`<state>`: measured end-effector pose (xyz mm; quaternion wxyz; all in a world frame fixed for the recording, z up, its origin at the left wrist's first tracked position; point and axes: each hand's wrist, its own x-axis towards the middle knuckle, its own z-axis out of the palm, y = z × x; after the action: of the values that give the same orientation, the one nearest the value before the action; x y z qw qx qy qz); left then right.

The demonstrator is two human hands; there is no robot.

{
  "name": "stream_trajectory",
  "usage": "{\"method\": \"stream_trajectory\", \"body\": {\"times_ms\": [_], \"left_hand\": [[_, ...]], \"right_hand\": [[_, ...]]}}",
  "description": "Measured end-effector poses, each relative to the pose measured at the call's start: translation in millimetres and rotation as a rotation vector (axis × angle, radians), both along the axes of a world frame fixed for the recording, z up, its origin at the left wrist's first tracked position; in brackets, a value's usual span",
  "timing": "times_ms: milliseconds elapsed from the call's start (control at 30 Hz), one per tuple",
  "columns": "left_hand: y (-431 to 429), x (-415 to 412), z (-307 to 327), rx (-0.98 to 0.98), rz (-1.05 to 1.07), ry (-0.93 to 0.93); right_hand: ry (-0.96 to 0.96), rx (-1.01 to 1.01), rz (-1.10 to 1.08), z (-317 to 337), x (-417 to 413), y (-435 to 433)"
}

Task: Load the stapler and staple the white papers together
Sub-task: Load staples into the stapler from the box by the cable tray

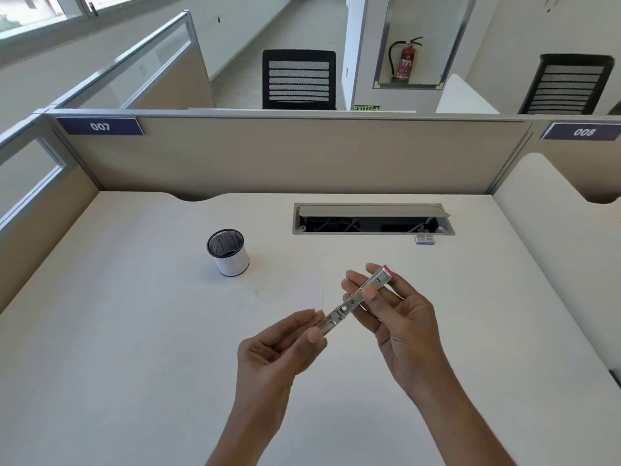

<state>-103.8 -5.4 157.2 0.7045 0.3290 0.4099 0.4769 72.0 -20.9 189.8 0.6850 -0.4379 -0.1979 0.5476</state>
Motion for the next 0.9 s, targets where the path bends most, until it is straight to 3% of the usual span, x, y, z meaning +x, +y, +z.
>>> {"method": "stream_trajectory", "body": {"times_ms": [100,400,700,900], "left_hand": [[-1.0,-3.8,9.0,-0.005,-0.061,-0.042],[13.0,12.5,31.6,0.044,-0.223,0.144],[19.0,32.4,34.4,-0.013,-0.25,0.056],[19.2,36.3,32.2,-0.035,-0.248,-0.024]], "right_hand": [[-0.04,0.0,0.049,2.4,4.4,3.3],[-0.247,0.045,0.24,15.2,5.8,13.3],[-0.379,0.048,0.309,10.3,1.7,11.2],[-0.338,0.059,0.301,3.8,-2.3,8.9]]}}
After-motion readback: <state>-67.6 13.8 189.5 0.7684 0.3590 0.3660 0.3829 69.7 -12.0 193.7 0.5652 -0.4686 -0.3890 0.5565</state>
